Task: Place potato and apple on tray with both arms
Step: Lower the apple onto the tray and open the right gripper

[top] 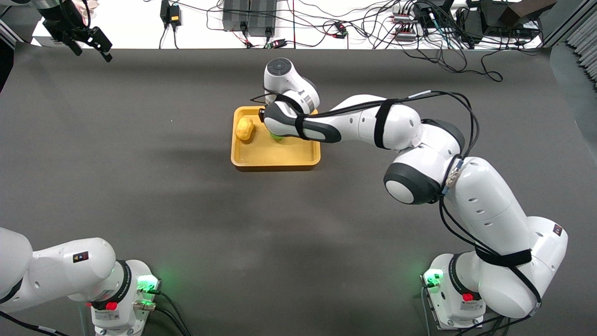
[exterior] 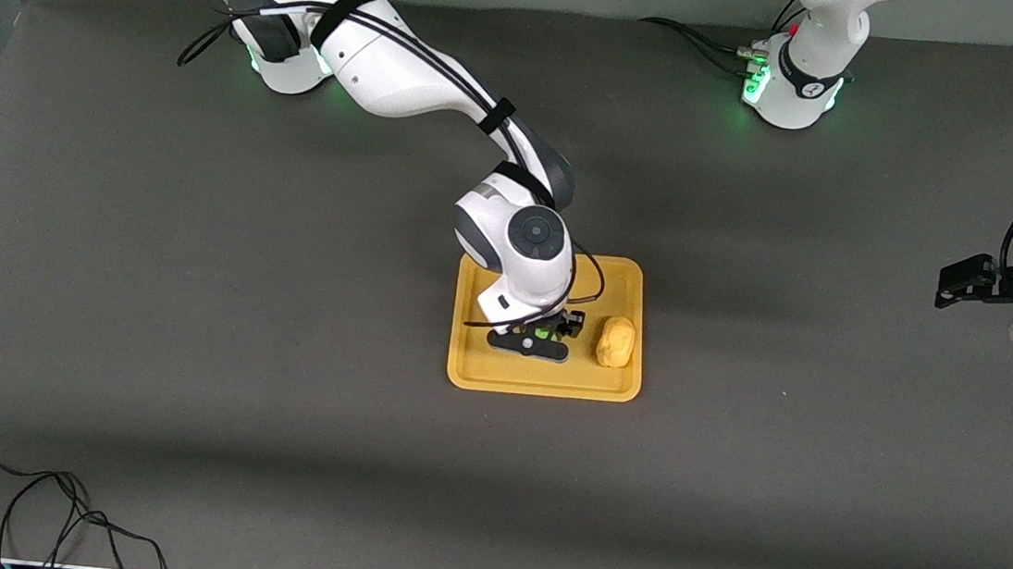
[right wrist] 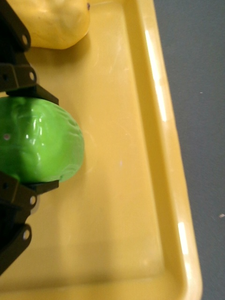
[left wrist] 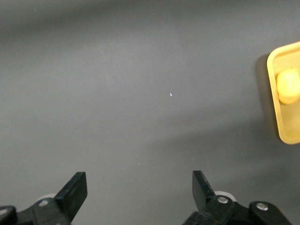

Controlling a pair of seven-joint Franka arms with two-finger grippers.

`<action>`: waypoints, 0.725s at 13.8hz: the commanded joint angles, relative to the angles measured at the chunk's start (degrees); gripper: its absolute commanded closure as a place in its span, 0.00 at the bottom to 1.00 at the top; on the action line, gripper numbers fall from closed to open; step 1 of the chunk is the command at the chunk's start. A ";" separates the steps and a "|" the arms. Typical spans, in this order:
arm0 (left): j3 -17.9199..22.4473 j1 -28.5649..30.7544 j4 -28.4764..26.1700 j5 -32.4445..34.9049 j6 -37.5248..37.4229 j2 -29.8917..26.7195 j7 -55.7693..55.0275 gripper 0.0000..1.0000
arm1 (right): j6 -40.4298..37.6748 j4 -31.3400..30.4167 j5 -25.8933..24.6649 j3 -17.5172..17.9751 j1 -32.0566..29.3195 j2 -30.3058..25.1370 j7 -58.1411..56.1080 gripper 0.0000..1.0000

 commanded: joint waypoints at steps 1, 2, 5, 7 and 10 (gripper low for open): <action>0.71 0.29 -0.84 -0.67 -0.14 -2.20 1.52 0.00 | -0.07 2.53 -1.13 -0.20 0.35 0.59 1.71 0.00; 0.80 0.29 -0.84 -0.67 -1.37 -3.25 1.43 0.00 | -0.94 2.62 -0.95 -0.20 0.09 -0.55 1.62 0.00; 0.89 0.20 -0.93 -0.58 -4.10 -5.19 1.52 0.00 | -10.58 2.70 -0.69 -0.64 -0.96 -8.70 1.10 0.00; 5.86 -5.21 -0.84 -0.76 -4.29 -5.63 1.52 0.00 | -17.88 2.53 -0.51 -0.47 -3.50 -15.29 0.83 0.00; 23.62 -22.09 -0.67 -0.84 -6.92 -7.47 1.52 0.00 | -32.46 1.48 -0.51 -0.55 -7.46 -24.43 -6.59 0.00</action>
